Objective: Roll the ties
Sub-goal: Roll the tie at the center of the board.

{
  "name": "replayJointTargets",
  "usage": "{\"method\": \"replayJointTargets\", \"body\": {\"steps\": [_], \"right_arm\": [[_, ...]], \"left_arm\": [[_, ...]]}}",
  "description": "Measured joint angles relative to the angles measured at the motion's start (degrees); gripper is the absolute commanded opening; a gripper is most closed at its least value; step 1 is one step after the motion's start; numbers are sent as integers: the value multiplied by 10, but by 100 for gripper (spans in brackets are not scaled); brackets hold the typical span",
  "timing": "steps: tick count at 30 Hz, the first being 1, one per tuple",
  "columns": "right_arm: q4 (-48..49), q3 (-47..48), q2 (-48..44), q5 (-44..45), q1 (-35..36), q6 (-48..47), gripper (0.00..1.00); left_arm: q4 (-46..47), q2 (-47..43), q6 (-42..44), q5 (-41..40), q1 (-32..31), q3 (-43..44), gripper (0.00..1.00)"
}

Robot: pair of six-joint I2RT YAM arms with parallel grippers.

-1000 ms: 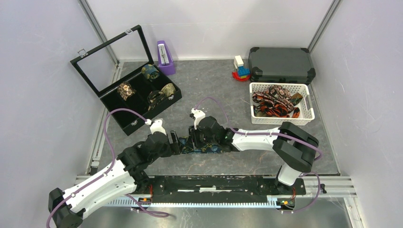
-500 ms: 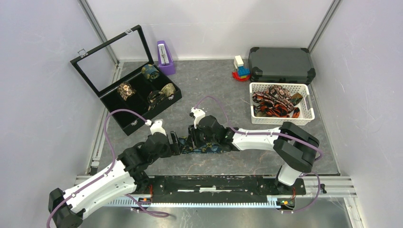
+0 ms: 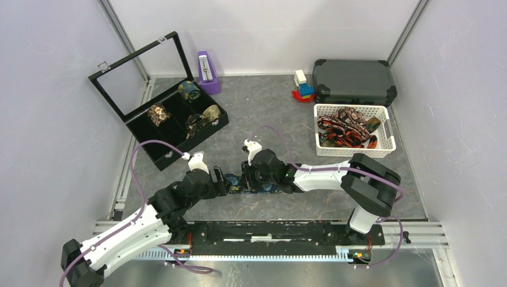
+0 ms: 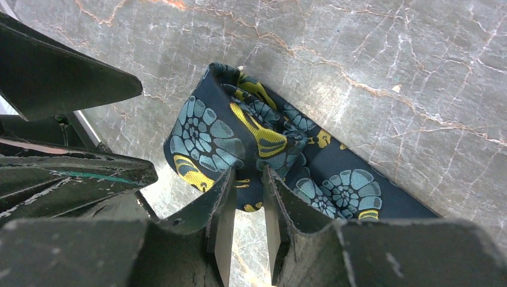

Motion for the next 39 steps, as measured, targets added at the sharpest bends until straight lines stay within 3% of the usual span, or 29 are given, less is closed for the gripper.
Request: {"method": "replayJointTargets", "body": {"steps": [17, 28, 39], "right_arm": [[30, -29, 0, -2, -15, 0, 29], [33, -35, 0, -3, -22, 0, 29], [33, -35, 2, -5, -25, 0, 29]], "left_arm": [[150, 27, 0, 46, 44, -71, 87], [275, 49, 1, 103, 88, -129, 77], [397, 106, 11, 149, 99, -156, 52]]}}
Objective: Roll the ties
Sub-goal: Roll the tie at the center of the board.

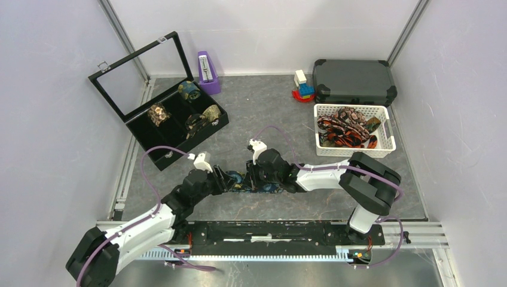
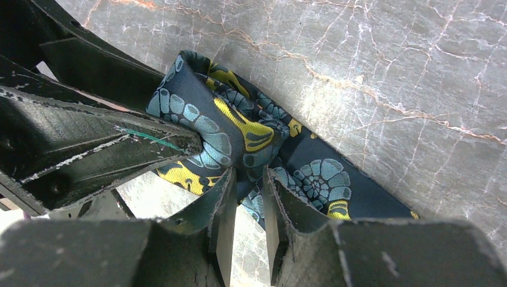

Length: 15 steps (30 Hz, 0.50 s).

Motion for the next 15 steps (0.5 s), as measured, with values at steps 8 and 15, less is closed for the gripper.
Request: {"method": "replayJointTargets", "body": {"steps": [8, 15], "right_arm": [[0, 0, 2, -1, -1, 0, 34], [-17, 0, -10, -1, -2, -9, 39]], "left_arm": [[2, -9, 21, 6, 0, -2, 39], [-13, -18, 28, 16, 0, 0, 30]]}}
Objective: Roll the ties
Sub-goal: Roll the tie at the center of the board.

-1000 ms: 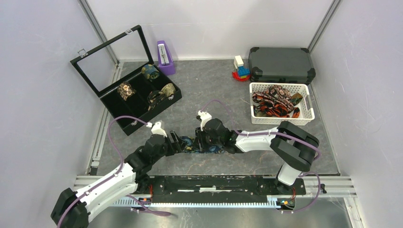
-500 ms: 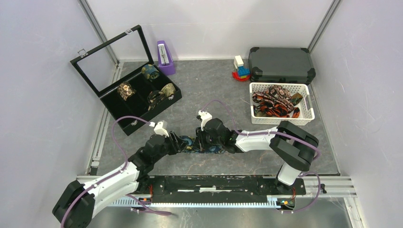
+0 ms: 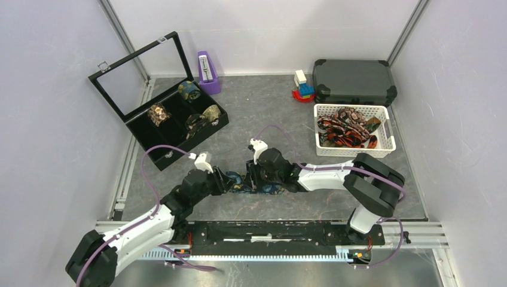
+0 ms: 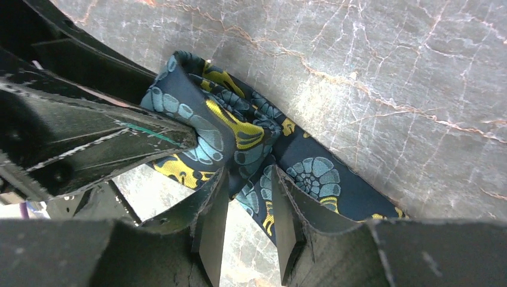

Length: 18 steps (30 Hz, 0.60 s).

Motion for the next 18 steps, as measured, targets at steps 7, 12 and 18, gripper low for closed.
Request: {"method": "replayJointTargets", "body": {"steps": [7, 12, 18], "right_arm": [[-10, 0, -42, 0, -1, -7, 32], [-8, -2, -43, -1, -1, -5, 31], [5, -2, -29, -12, 3, -1, 28]], "left_arm": [[-69, 2, 3, -9, -2, 36, 24], [-127, 3, 5, -34, -11, 66, 22], [-181, 7, 5, -75, -44, 95, 21]]}}
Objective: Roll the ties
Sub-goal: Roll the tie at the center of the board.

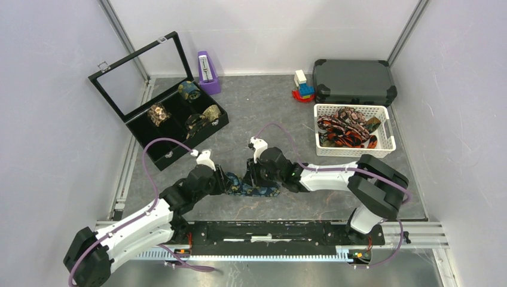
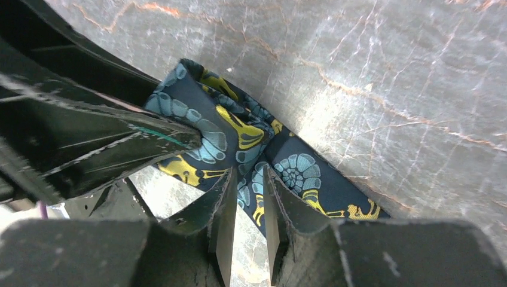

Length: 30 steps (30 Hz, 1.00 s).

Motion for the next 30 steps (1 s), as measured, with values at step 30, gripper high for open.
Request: {"method": "replayJointTargets", "body": {"steps": [30], "right_arm": [[-6, -17, 1, -8, -5, 2, 28]], "left_arm": [[-231, 170, -13, -269, -177, 175, 20]]}}
